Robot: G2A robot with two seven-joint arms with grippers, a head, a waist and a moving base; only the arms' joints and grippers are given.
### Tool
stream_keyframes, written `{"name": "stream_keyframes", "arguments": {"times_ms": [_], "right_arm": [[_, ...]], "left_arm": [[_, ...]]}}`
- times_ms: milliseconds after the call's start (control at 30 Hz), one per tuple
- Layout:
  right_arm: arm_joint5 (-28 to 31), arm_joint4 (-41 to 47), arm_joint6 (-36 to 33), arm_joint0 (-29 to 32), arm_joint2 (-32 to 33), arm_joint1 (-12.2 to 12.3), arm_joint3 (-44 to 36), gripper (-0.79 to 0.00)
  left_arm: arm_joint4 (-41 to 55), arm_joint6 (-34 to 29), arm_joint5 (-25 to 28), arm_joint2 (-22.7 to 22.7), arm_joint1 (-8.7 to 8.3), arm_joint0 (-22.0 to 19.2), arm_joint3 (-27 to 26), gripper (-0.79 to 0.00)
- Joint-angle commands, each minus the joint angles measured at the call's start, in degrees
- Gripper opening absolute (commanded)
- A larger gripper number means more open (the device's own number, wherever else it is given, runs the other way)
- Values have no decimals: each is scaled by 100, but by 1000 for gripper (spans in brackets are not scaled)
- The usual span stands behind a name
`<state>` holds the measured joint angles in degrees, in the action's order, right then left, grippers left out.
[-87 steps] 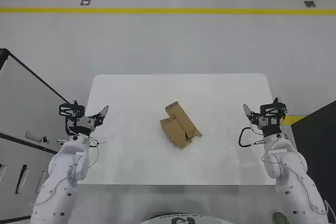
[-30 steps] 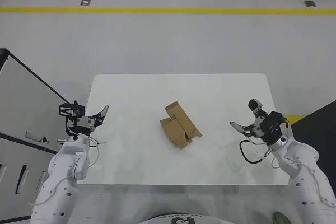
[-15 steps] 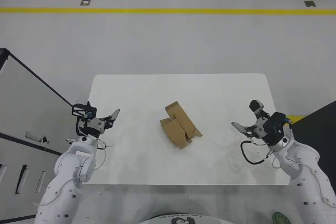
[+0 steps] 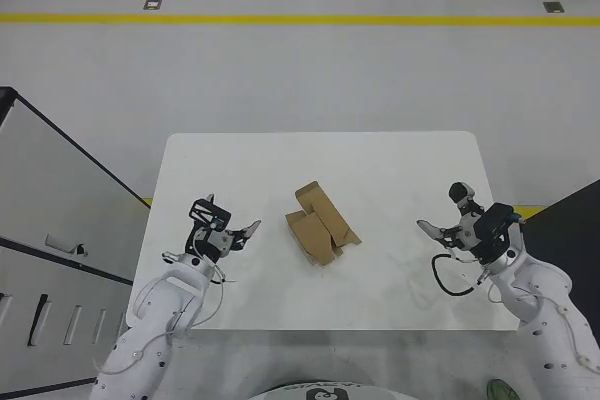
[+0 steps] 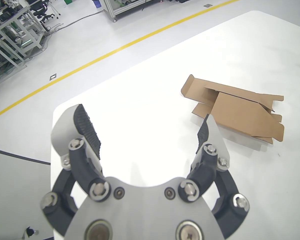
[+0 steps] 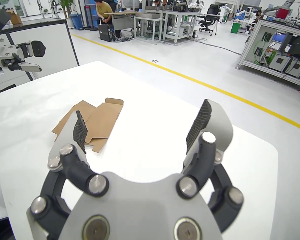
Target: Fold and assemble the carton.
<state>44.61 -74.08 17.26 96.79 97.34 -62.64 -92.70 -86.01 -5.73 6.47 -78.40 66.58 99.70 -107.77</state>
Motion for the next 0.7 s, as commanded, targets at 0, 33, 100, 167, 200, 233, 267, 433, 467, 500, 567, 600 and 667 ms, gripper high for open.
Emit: {"name": "stream_keyframes", "arguments": {"times_ms": [0,33,100,167,200,233,267,433,467,500,567,600,667], "right_arm": [[0,0,0,0,0,0,0,0],[0,0,0,0,0,0,0,0],[-70,28,-45,4,-48,-6,-24,0],[-88,135,-85,-4,-91,-11,-22,0],[-112,144,-115,-18,-100,-11,-26,0],[-137,155,-141,-29,-112,-11,-25,0],[-164,170,-171,-40,-126,-12,-22,0],[-350,312,-283,-62,-164,-20,12,0],[-364,337,-299,-59,-167,-20,15,0],[-387,368,-325,-54,-168,-21,21,0],[-433,403,-331,-45,-167,-22,5,0],[-433,403,-331,-45,-167,-22,5,0],[-433,403,-331,-45,-167,-22,5,0]], "left_arm": [[-156,3,33,0,-8,-16,6,0],[-443,18,138,46,-22,-18,-24,0],[-552,147,262,216,-16,1,-131,0],[-871,159,307,417,-8,-84,-145,0],[-1153,160,287,570,-1,-142,-157,0],[-1262,184,218,748,20,-183,-144,0],[-1244,220,120,922,50,-231,-118,0],[-2069,215,-245,1737,160,-553,251,0],[-2202,211,-288,1815,169,-583,294,0],[-2400,188,-318,1928,181,-617,356,0],[-2576,153,-379,2017,194,-657,392,0],[-2576,153,-379,2017,194,-657,392,0],[-2576,153,-379,2017,194,-657,392,0]]}}
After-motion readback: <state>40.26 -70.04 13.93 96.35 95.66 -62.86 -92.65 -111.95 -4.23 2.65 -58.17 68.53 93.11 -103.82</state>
